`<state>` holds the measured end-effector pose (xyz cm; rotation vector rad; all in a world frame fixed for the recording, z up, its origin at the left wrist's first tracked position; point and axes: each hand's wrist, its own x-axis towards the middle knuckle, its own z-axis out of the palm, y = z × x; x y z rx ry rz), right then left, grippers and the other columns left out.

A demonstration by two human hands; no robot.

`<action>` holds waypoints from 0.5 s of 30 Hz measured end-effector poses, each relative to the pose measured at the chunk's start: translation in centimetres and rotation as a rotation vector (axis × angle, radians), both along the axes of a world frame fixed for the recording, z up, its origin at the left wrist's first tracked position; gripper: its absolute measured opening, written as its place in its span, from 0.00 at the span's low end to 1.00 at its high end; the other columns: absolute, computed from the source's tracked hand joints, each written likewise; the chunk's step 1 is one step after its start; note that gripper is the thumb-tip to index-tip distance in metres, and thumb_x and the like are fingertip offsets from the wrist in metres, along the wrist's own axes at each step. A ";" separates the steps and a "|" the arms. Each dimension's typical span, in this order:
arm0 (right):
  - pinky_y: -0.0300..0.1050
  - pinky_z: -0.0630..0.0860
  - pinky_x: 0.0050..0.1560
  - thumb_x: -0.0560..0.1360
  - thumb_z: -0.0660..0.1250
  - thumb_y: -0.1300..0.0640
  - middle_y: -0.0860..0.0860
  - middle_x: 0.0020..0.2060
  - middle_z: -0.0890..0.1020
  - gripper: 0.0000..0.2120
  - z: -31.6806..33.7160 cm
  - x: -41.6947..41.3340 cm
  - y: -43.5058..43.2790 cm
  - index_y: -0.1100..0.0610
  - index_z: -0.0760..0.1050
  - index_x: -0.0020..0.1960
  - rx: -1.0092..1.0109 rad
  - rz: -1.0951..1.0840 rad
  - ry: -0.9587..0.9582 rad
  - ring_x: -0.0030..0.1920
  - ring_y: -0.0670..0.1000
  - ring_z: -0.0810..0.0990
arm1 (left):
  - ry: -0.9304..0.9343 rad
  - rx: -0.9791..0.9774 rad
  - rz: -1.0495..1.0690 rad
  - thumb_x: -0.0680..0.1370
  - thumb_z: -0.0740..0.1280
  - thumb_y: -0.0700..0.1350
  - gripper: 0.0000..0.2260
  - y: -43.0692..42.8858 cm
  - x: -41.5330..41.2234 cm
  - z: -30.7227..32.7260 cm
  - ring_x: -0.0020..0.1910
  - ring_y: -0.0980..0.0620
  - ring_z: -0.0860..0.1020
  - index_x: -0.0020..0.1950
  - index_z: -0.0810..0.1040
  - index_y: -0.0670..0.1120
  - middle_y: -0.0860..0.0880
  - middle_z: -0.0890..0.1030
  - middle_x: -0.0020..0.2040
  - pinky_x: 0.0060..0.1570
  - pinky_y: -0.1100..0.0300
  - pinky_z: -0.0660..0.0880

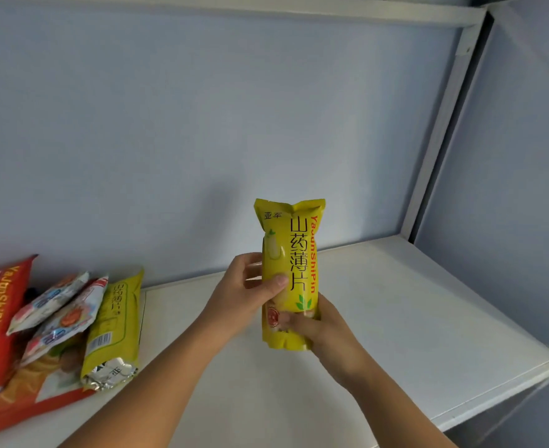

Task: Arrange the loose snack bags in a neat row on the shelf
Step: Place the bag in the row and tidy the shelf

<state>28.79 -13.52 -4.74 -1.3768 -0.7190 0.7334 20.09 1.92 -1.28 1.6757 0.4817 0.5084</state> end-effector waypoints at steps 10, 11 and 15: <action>0.50 0.83 0.58 0.69 0.75 0.52 0.50 0.58 0.86 0.28 -0.3 -3.1 1.9 0.54 0.74 0.67 -0.079 0.175 0.007 0.58 0.52 0.85 | -0.020 -0.005 0.237 0.61 0.75 0.67 0.33 1.1 -4.8 0.0 0.48 0.52 0.87 0.60 0.79 0.52 0.51 0.87 0.52 0.52 0.46 0.83; 0.51 0.83 0.58 0.68 0.75 0.50 0.50 0.57 0.86 0.28 -0.4 -3.7 2.3 0.54 0.74 0.67 -0.077 0.199 -0.001 0.58 0.52 0.86 | -0.024 -0.004 0.272 0.61 0.75 0.67 0.33 1.3 -5.7 -0.1 0.48 0.52 0.87 0.60 0.79 0.51 0.51 0.87 0.52 0.52 0.45 0.83; 0.56 0.83 0.58 0.63 0.74 0.42 0.49 0.56 0.87 0.33 -0.7 -6.7 4.7 0.52 0.77 0.65 -0.069 0.277 -0.012 0.56 0.52 0.86 | -0.029 0.008 0.394 0.64 0.75 0.66 0.29 2.2 -10.1 -0.3 0.49 0.50 0.87 0.58 0.81 0.50 0.50 0.88 0.51 0.53 0.44 0.83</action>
